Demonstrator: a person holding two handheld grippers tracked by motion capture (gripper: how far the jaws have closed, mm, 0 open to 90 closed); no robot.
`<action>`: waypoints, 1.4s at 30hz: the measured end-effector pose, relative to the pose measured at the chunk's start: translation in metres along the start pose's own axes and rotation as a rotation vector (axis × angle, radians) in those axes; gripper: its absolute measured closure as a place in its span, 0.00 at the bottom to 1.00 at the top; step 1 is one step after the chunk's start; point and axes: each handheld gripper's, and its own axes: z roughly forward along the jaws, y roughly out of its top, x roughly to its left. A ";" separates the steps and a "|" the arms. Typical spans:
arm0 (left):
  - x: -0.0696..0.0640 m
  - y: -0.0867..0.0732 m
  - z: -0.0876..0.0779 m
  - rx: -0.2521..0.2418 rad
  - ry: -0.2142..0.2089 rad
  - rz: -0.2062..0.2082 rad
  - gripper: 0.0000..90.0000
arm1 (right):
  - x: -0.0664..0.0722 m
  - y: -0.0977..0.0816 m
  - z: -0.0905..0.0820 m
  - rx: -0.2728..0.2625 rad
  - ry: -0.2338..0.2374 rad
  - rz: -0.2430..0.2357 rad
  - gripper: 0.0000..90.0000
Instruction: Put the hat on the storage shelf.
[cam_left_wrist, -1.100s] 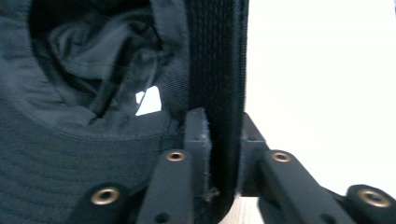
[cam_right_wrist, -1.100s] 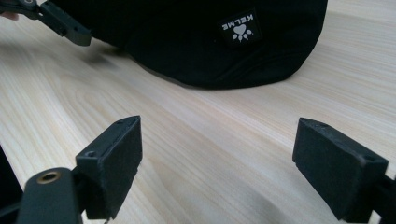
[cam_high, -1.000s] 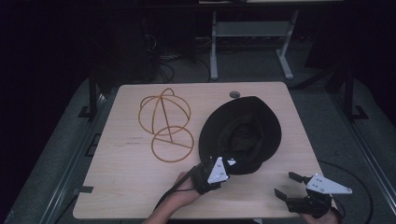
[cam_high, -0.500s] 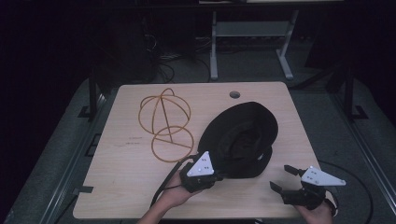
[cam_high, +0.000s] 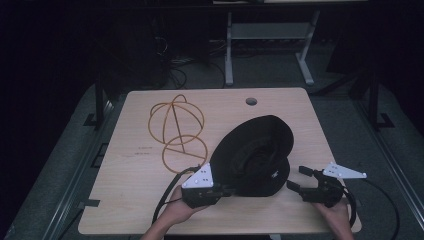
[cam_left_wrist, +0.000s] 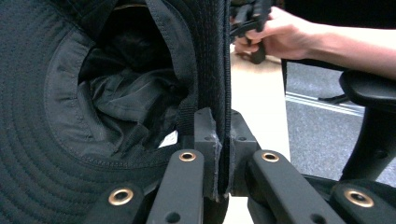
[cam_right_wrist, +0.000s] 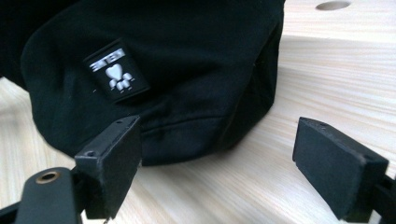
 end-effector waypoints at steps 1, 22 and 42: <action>0.001 -0.001 0.000 -0.001 -0.004 0.000 0.95 | -0.002 0.000 0.002 -0.001 0.010 0.003 0.18; 0.002 -0.008 0.001 0.039 -0.003 0.027 0.94 | 0.000 0.014 0.031 0.054 0.084 -0.016 0.94; -0.004 -0.010 0.003 0.105 0.064 0.078 0.94 | 0.009 0.034 -0.001 -0.029 0.081 -0.048 0.97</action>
